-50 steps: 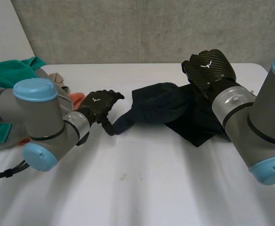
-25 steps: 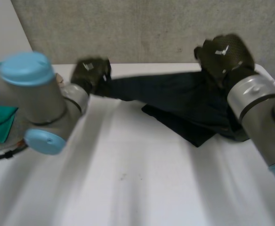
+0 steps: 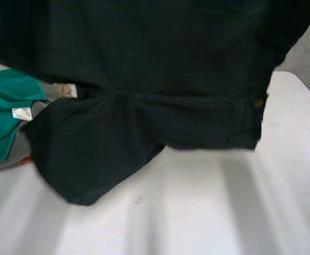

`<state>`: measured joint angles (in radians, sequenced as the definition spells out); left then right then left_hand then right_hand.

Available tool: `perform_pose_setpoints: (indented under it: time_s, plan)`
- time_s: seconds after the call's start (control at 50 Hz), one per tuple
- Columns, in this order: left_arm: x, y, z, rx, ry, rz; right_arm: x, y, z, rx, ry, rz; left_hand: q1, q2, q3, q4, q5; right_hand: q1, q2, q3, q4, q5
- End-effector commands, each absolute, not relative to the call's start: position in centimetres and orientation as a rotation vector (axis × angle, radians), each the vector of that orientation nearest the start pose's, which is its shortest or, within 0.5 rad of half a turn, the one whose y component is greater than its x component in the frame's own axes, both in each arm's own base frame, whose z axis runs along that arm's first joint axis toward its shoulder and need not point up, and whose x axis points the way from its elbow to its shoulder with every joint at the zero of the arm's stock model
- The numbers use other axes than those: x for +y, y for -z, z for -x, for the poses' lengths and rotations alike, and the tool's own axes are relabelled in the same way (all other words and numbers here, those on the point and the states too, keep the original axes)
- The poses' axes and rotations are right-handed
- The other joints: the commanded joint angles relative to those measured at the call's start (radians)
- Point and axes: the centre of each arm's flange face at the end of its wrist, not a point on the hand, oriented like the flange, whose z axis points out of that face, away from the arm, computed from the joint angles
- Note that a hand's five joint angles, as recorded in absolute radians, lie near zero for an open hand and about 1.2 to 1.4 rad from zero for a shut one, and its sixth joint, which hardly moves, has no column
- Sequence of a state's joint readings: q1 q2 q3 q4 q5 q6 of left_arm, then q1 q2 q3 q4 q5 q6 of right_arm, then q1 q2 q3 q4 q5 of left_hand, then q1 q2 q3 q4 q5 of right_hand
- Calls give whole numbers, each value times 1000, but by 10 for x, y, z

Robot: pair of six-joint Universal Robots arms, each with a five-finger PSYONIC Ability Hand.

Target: Fold the laundry.

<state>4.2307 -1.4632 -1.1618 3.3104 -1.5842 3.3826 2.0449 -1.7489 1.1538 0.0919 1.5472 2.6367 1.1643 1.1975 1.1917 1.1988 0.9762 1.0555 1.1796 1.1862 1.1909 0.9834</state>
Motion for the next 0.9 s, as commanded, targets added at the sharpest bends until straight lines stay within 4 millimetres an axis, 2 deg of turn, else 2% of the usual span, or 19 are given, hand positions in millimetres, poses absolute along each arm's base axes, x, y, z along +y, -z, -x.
perform_pose_setpoints:
  time_s: [0.02,0.04,0.1,0.16,0.18,0.24,0.26,0.32,0.34,0.36,0.38,0.4,0.44,0.46,0.58,0.7,0.76,0.82,0.9]
  plan:
    - [-251,-433,276,1609,2859,-595,-214,-426,-259,1625,2538,894,232,199,205,197,246,341,217,210,205,238]
    - [-259,-423,280,1642,2832,-613,-228,-409,-264,1685,2492,919,232,199,205,197,246,341,217,210,205,238]
    - [-295,-370,300,1776,2689,-704,-260,-370,-274,1814,2391,960,232,199,205,197,246,341,217,210,205,238]
    - [-317,-340,312,1820,2623,-748,-284,-343,-279,1877,2347,958,232,199,205,197,246,341,217,210,205,238]
    - [-332,-323,320,1825,2598,-766,-300,-326,-282,1904,2336,954,232,199,205,197,246,341,217,210,205,238]
    - [-354,-301,332,1796,2587,-785,-324,-305,-288,1917,2353,935,232,199,205,197,246,341,217,210,205,238]
    - [-369,-289,339,1762,2588,-791,-340,-289,-293,1927,2375,911,232,199,205,197,246,341,217,210,205,238]
    - [-390,-274,350,1690,2618,-779,-361,-267,-298,1939,2433,864,232,199,205,197,246,341,217,210,205,238]
    - [-401,-268,356,1650,2645,-767,-373,-257,-304,1915,2497,821,232,199,205,197,246,106,-18,-24,-29,4]
    - [-405,-266,358,1629,2659,-764,-378,-252,-306,1897,2528,806,32,-1,4,-3,45,-419,-543,-550,-555,-522]
    - [-408,-263,361,1614,2673,-763,-384,-247,-310,1866,2565,795,-403,-436,-431,-438,-390,-881,-1005,-1012,-1016,-983]
    - [-411,-262,362,1602,2682,-762,-388,-244,-311,1858,2588,798,-896,-929,-923,-930,-882,-881,-1005,-1012,-1016,-983]
    - [-414,-267,363,1565,2710,-742,-393,-229,-315,1859,2615,865,-892,-925,-919,-926,-878,-881,-1005,-1012,-1016,-983]
    - [-414,-269,363,1557,2714,-740,-393,-226,-315,1866,2614,883,-990,-1023,-1017,-1024,-976,-881,-1005,-1012,-1016,-983]
    - [-402,-290,354,1561,2711,-717,-383,-227,-313,1894,2591,914,-990,-1023,-1017,-1024,-976,-881,-1005,-1012,-1016,-983]
    - [-371,-282,333,1711,2581,-768,-350,-269,-292,1911,2559,965,-990,-1023,-1017,-1024,-976,-881,-1005,-1012,-1016,-983]
    - [-341,-277,319,1815,2496,-806,-325,-269,-284,1952,2383,1119,-980,-1013,-1008,-1015,-967,-881,-1005,-1012,-1016,-983]
    - [-304,-276,303,1911,2416,-852,-301,-255,-275,2013,2146,1251,-919,-952,-946,-953,-905,-881,-1005,-1012,-1016,-983]
    - [-259,-264,284,2052,2297,-907,-280,-247,-255,2108,1935,1305,-672,-705,-700,-707,-659,-881,-1005,-1012,-1016,-983]
